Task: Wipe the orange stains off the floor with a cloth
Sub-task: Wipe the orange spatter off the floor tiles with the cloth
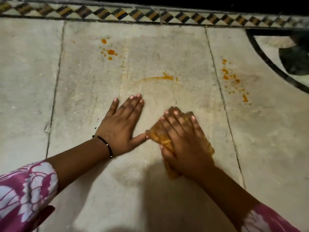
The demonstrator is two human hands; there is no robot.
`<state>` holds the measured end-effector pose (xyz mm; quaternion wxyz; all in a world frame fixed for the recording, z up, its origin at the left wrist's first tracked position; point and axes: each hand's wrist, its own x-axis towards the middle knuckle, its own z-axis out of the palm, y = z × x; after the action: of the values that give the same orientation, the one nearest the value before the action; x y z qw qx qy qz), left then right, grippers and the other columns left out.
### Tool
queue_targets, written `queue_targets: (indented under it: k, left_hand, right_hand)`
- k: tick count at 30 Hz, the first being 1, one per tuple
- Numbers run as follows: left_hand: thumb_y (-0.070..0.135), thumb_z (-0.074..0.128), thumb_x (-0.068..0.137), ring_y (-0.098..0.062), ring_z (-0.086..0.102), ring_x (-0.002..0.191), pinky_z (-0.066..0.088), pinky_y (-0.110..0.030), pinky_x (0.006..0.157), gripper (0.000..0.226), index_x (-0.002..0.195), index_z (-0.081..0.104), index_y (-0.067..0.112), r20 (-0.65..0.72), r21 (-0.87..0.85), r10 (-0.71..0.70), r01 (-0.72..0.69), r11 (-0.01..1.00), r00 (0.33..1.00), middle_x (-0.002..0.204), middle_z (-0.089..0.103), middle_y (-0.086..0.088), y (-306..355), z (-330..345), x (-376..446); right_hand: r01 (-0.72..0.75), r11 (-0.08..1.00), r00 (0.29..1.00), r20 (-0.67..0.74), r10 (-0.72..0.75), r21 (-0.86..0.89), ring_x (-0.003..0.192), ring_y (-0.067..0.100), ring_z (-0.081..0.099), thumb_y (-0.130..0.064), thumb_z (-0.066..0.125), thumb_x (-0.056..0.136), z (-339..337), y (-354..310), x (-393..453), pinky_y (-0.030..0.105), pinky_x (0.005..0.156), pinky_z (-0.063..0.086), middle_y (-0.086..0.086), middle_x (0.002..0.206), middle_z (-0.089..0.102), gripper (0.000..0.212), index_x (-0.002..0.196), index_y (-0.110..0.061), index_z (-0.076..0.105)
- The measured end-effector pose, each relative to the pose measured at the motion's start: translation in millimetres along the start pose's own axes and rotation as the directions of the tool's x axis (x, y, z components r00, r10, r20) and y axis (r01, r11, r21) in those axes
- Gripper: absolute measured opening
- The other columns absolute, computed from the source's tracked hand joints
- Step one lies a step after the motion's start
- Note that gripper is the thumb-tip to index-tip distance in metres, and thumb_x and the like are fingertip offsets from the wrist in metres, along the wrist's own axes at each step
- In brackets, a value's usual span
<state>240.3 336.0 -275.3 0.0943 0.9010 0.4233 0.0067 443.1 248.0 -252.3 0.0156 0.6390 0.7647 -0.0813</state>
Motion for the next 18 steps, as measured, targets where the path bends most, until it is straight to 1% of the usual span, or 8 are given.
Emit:
queue_targets:
  k: [3, 5, 8, 12, 13, 15, 17, 18]
  left_hand:
    - [0.069, 0.022, 0.087, -0.019, 0.008, 0.145, 0.000, -0.045, 0.116, 0.087, 0.150, 0.017, 0.009, 0.001, -0.010, -0.006, 0.006, 1.000, 1.000, 0.158, 0.013, -0.008, 0.5, 1.3, 0.2]
    - [0.069, 0.022, 0.087, -0.019, 0.008, 0.145, 0.000, -0.045, 0.116, 0.087, 0.150, 0.017, 0.008, -0.002, -0.017, -0.011, 0.011, 1.000, 1.000, 0.158, 0.013, -0.009, 1.2, 1.8, -0.1]
    - [0.068, 0.023, 0.088, -0.020, 0.008, 0.145, 0.001, -0.045, 0.117, 0.087, 0.150, 0.014, 0.008, -0.024, -0.038, -0.004, 0.004, 0.999, 1.000, 0.158, 0.011, -0.009, 2.4, 2.4, 0.1]
    - [0.063, 0.034, 0.087, -0.022, -0.001, 0.146, -0.001, -0.045, 0.117, 0.089, 0.150, 0.005, 0.007, -0.131, -0.164, -0.046, 0.024, 0.986, 0.990, 0.158, 0.000, -0.010, 2.9, -1.6, -4.6]
    - [0.060, 0.035, 0.088, -0.023, -0.002, 0.146, -0.001, -0.046, 0.117, 0.088, 0.150, 0.004, 0.005, -0.167, -0.217, -0.056, 0.019, 0.976, 0.984, 0.158, 0.000, -0.011, 2.0, -3.9, -5.9]
    - [0.053, 0.032, 0.091, -0.024, -0.002, 0.146, 0.000, -0.049, 0.117, 0.082, 0.149, 0.004, 0.002, -0.227, -0.339, -0.082, 0.000, 0.941, 0.970, 0.158, 0.000, -0.013, -1.3, -8.1, -8.1]
    - [0.052, 0.025, 0.095, -0.026, -0.001, 0.146, 0.001, -0.050, 0.117, 0.077, 0.148, 0.004, 0.000, -0.260, -0.438, -0.122, -0.005, 0.899, 0.958, 0.157, 0.000, -0.015, -7.0, -10.1, -8.9]
    - [0.052, 0.023, 0.095, -0.026, 0.000, 0.146, 0.001, -0.049, 0.117, 0.077, 0.148, 0.005, 0.000, -0.271, -0.473, -0.141, -0.004, 0.881, 0.952, 0.157, 0.001, -0.016, -8.3, -10.9, -8.4]
  right_hand:
    - [-0.087, 0.996, 0.993, 0.077, 0.086, 0.015, 0.147, 0.014, 0.003, -0.051, 0.038, 0.082, -1.2, 39.4, -38.0, 0.045, 0.117, -0.001, -0.003, 0.158, 0.016, 0.075, 0.151, -0.025, 0.022]
    - [-0.170, 0.985, 0.980, 0.101, 0.169, 0.000, 0.146, 0.010, -0.001, -0.054, 0.030, 0.084, -8.1, 64.4, -37.5, 0.041, 0.117, -0.005, -0.008, 0.159, 0.011, 0.073, 0.151, -0.030, 0.015]
    - [-0.312, 0.950, 0.949, 0.060, 0.310, 0.026, 0.146, 0.011, -0.004, -0.060, 0.021, 0.088, -17.6, 84.5, 13.4, 0.043, 0.116, -0.007, -0.009, 0.160, 0.003, 0.071, 0.152, -0.031, 0.010]
    - [-0.474, 0.876, 0.880, 0.023, 0.474, 0.094, 0.146, 0.017, -0.005, -0.057, 0.024, 0.094, -28.1, 87.5, 130.4, 0.049, 0.116, -0.007, -0.002, 0.161, 0.002, 0.069, 0.153, -0.023, 0.008]
    - [-0.460, 0.885, 0.888, 0.025, 0.460, 0.072, 0.146, 0.018, -0.005, -0.056, 0.024, 0.095, -30.1, 79.2, 154.9, 0.049, 0.116, -0.007, -0.001, 0.161, 0.002, 0.069, 0.153, -0.023, 0.007]
    - [-0.330, 0.944, 0.944, 0.019, 0.330, 0.007, 0.146, 0.019, -0.004, -0.057, 0.024, 0.093, -28.6, 49.8, 183.8, 0.048, 0.116, -0.007, -0.001, 0.161, 0.004, 0.069, 0.152, -0.025, 0.009]
    - [-0.098, 0.994, 0.995, 0.004, 0.098, -0.040, 0.147, 0.019, -0.001, -0.058, 0.026, 0.092, -21.2, 15.7, 183.6, 0.047, 0.116, -0.008, -0.002, 0.160, 0.008, 0.068, 0.151, -0.027, 0.014]
    - [0.013, 0.998, 1.000, -0.007, -0.013, -0.058, 0.147, 0.019, 0.001, -0.058, 0.026, 0.090, -18.2, 4.2, 170.0, 0.047, 0.115, -0.007, -0.003, 0.160, 0.011, 0.069, 0.151, -0.028, 0.016]
